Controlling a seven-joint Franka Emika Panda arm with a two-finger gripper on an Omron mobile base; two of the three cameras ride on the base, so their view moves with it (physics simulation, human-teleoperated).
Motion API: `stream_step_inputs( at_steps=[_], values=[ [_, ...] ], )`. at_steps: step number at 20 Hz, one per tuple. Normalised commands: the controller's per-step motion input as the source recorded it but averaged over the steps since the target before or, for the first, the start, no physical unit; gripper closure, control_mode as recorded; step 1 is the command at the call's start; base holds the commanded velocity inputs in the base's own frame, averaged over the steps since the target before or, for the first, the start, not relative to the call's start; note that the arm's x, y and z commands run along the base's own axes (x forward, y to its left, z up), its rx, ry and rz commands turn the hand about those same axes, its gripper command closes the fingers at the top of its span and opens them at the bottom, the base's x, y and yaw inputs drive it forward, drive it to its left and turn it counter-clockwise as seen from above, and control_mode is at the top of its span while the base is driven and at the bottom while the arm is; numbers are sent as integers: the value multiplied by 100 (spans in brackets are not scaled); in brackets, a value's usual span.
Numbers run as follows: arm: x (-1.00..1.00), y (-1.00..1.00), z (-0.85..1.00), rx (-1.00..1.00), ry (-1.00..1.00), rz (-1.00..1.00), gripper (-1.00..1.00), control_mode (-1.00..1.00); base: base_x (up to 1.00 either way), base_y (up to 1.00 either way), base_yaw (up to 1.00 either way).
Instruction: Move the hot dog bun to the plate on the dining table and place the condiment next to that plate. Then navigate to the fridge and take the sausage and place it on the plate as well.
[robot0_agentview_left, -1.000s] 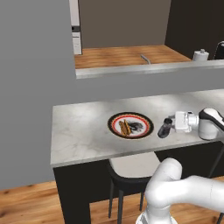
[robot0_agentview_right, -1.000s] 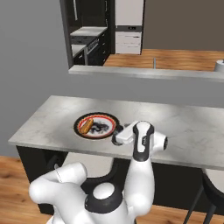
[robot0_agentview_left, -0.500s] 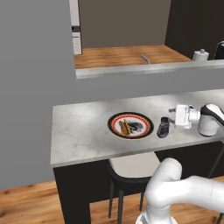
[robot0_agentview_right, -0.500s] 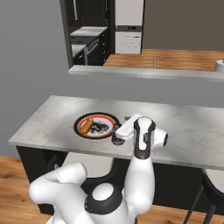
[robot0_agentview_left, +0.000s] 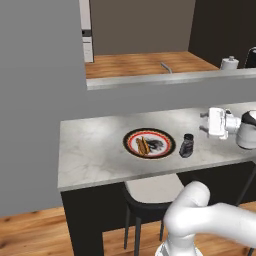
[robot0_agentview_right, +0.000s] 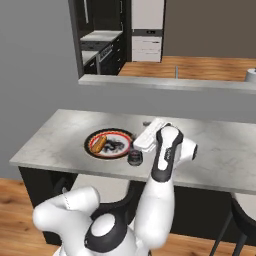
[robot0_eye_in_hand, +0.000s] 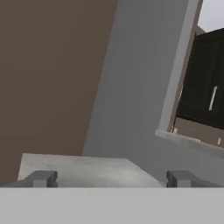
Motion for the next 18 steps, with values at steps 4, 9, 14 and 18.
stream_step_inputs(
  at_steps=[4, 9, 14, 18],
  values=[
    [-76, 34, 100, -5, 0, -14, -100, -100, 0, 0, 0],
    [-59, 61, 100, -14, 0, -21, -100, -100, 0, 0, 0],
    [-56, 71, 82, -21, 12, -31, -100, -100, 0, 0, 0],
    [-32, 53, 16, -23, 37, -41, -100, -100, 0, 0, 0]
  ],
)
